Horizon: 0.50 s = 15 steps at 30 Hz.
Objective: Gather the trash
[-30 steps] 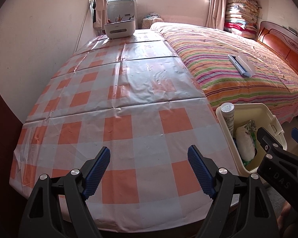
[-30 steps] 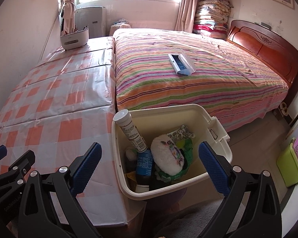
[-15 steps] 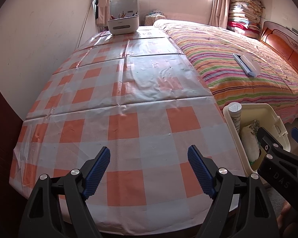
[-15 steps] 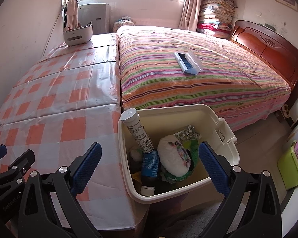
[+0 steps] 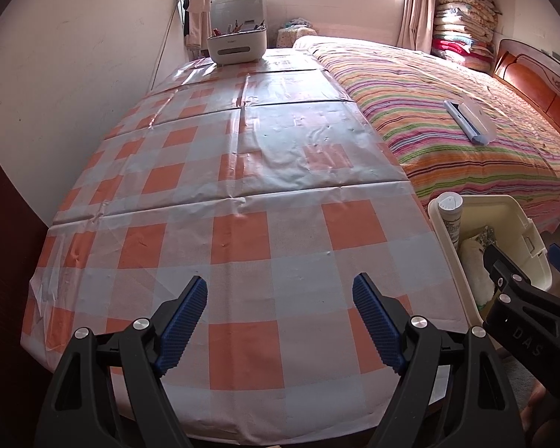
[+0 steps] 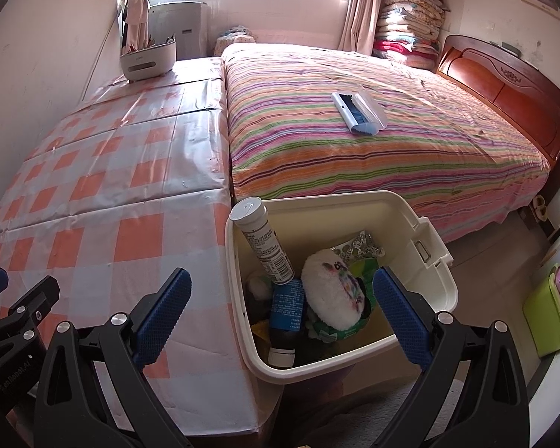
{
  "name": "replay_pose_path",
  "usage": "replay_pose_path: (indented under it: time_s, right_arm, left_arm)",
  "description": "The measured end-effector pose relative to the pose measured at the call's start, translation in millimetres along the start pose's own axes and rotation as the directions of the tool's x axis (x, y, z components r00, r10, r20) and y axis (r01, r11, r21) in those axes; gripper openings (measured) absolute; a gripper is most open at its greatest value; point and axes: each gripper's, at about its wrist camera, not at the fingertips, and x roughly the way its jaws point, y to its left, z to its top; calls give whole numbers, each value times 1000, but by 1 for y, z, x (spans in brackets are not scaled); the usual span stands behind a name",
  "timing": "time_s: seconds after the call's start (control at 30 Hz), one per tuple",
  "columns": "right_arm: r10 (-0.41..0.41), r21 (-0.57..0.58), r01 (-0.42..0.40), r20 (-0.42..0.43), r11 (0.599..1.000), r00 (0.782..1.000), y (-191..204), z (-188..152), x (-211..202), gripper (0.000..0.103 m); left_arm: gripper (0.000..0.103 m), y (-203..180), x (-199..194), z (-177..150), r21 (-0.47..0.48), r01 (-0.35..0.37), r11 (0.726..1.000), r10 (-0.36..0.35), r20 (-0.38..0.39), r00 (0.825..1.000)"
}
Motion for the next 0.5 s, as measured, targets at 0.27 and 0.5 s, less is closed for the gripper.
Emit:
replay_pose_path:
  time_s: [0.27,0.5]
  right_arm:
    - [3,4,-3,-4,1000,1000,-1,-1,2,96]
    - [3,7,-2,-7,1000,1000,-2,-1,5,96]
  left_arm:
    - [78,-7,2,-1,33,-1,999,1,-9,1000]
    - [78,-10,2,-1,45,4,999,-4,-8,1000]
